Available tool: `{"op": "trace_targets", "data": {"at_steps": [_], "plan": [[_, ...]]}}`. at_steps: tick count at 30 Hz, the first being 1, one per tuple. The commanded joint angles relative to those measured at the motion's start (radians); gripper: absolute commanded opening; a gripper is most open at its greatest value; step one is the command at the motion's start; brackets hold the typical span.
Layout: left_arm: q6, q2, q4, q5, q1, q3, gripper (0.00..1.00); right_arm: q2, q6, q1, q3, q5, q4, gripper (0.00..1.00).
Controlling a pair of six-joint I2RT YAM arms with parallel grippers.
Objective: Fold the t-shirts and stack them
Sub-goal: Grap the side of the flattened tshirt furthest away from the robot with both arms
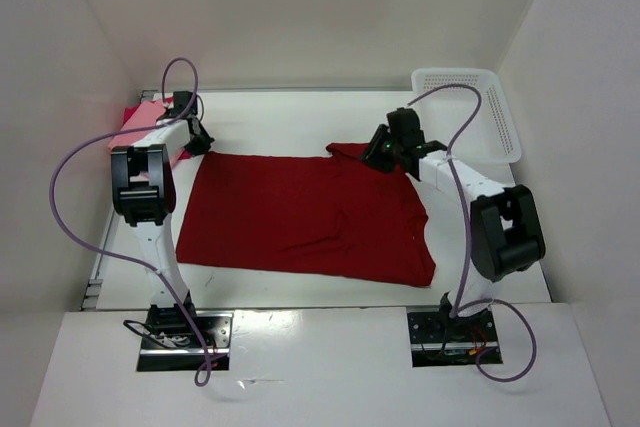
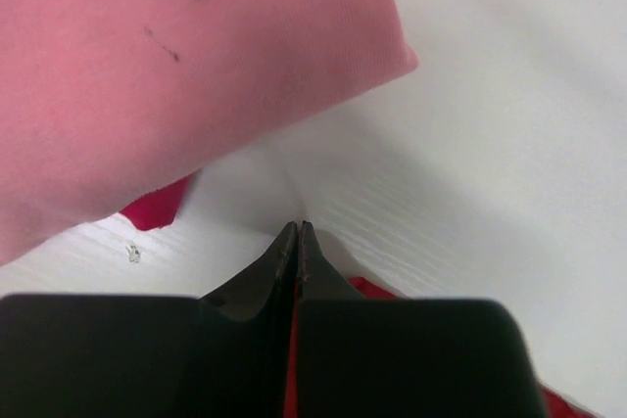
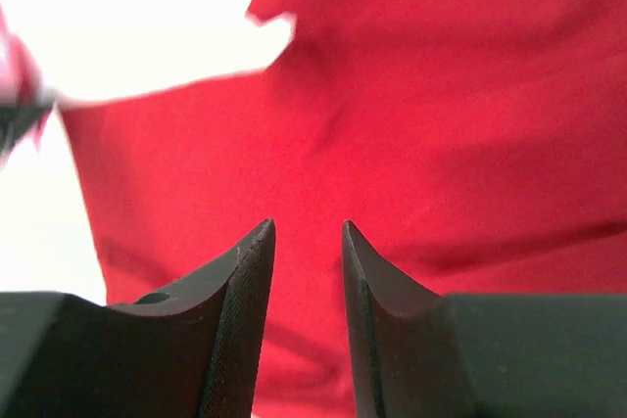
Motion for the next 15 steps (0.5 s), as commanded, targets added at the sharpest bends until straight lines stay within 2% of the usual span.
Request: {"op": "trace_targets", "data": {"at_steps": [1, 3, 4, 15], "plan": [[-0.016, -0.057, -0.001, -0.004, -0.005, -0.033, 0.01, 0.074, 0.014, -0.103, 0.052, 0.133, 0.03, 0.39], [-0.016, -0.08, 0.014, -0.004, -0.005, -0.057, 0.0, 0.096, 0.025, -0.128, 0.053, 0.19, 0.064, 0.39], [-0.027, -0.095, 0.023, -0.004, -0.005, -0.058, 0.0, 0.114, 0.025, -0.141, 0.053, 0.228, 0.064, 0.36], [-0.036, -0.117, 0.042, 0.033, -0.015, -0.079, 0.0, 0.272, 0.047, -0.151, 0.16, 0.308, 0.072, 0.38]]}}
